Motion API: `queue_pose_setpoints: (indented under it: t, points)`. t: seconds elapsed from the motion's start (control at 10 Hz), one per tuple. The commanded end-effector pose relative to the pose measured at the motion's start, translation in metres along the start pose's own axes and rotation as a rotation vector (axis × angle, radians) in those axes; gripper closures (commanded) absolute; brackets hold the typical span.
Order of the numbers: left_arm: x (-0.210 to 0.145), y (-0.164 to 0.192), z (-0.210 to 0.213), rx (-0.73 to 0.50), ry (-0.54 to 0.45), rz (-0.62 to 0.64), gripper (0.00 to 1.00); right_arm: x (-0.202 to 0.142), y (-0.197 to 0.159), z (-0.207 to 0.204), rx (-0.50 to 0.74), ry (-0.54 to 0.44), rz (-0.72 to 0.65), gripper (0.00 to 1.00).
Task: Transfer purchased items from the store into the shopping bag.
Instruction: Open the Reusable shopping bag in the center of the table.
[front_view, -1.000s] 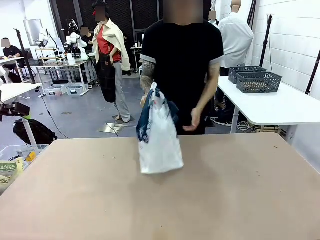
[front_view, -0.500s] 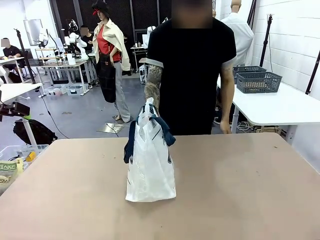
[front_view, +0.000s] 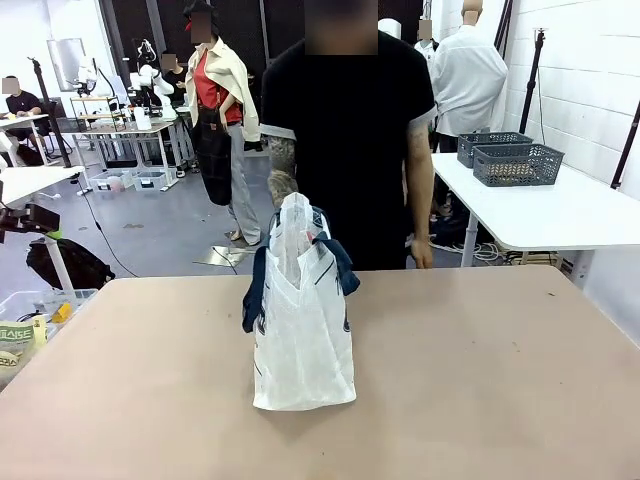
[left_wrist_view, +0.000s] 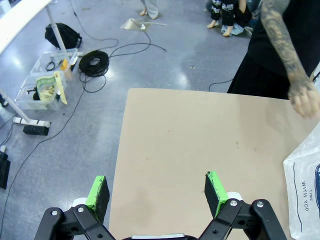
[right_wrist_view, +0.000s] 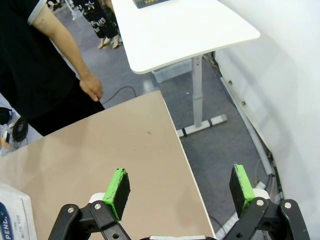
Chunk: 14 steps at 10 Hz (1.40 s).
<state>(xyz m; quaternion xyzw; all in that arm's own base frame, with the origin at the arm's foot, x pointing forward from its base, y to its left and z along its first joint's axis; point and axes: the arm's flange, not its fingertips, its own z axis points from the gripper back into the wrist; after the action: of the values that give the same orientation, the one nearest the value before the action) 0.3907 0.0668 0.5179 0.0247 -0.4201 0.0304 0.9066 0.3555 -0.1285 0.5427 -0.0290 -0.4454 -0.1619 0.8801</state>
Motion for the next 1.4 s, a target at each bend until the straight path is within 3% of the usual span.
queue_pose_setpoints:
  t: [0.0, 0.4, 0.5, 0.7, 0.9, 1.1, 1.3]
  points:
    - [0.000, 0.001, 0.002, 0.014, 0.010, -0.012, 0.00, -0.002, 0.001, 0.000, -0.013, 0.012, 0.010, 0.00]
    - [0.000, 0.001, 0.002, 0.014, 0.010, -0.012, 0.00, 0.000, 0.000, 0.000, 0.000, 0.000, 0.000, 0.00]
    - [0.000, 0.000, 0.000, 0.000, 0.000, 0.000, 0.00, 0.010, 0.016, 0.012, 0.054, -0.022, 0.083, 0.00]
    - [0.055, -0.050, 0.005, -0.078, -0.120, -0.168, 0.00, 0.046, 0.061, 0.058, 0.190, -0.118, 0.281, 0.00]
    - [0.094, -0.096, 0.016, -0.147, -0.158, -0.302, 0.00, 0.068, 0.111, 0.103, 0.332, -0.157, 0.461, 0.00]
    - [0.140, -0.173, 0.024, -0.226, -0.124, -0.371, 0.00, 0.078, 0.187, 0.123, 0.505, -0.059, 0.664, 0.00]
    - [0.147, -0.225, -0.001, -0.308, -0.026, -0.368, 0.00, 0.064, 0.255, 0.116, 0.479, -0.011, 0.791, 0.00]
